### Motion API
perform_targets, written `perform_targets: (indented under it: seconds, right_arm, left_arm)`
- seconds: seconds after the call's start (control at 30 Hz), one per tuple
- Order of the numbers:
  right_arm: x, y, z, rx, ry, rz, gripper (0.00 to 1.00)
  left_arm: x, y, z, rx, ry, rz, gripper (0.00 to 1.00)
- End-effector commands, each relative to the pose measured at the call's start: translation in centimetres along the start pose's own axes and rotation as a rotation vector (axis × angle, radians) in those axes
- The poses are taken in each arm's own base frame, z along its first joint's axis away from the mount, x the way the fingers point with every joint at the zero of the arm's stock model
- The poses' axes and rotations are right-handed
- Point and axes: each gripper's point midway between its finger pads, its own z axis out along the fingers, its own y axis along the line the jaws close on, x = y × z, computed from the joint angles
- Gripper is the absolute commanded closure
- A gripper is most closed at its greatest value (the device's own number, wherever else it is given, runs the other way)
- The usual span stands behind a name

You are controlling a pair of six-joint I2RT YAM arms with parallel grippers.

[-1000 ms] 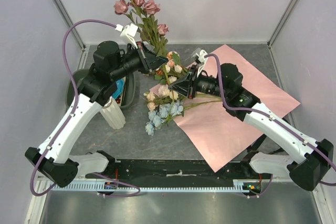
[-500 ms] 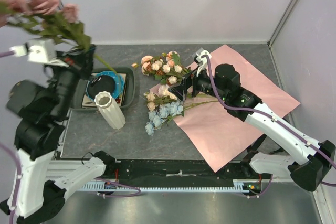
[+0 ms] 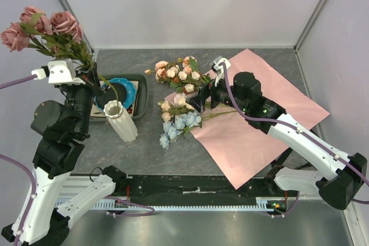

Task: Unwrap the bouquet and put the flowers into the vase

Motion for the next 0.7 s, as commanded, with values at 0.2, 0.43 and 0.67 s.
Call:
perform_targets:
  seconds: [0.2,0.43,0.67]
  right_arm:
    - [1.2,-0.6,-0.1,0.022,0.014,-0.011,0.02]
    - [1.5,-0.9,-0.1,0.031,0.021,-0.019,0.02]
    - [2.0,-1.1,-0.2,0.038,0.032,-0.023,0.02]
  left_arm:
    - [-1.1,1.9,-0.1,-0.092,-0.132,0.017,0.98]
    - [-0.7,1.5,0.6,-0.089,-0.135,0.053,0.98]
    - [2.0,2.2,-0.2,-0.096,-0.141,0.090,0.98]
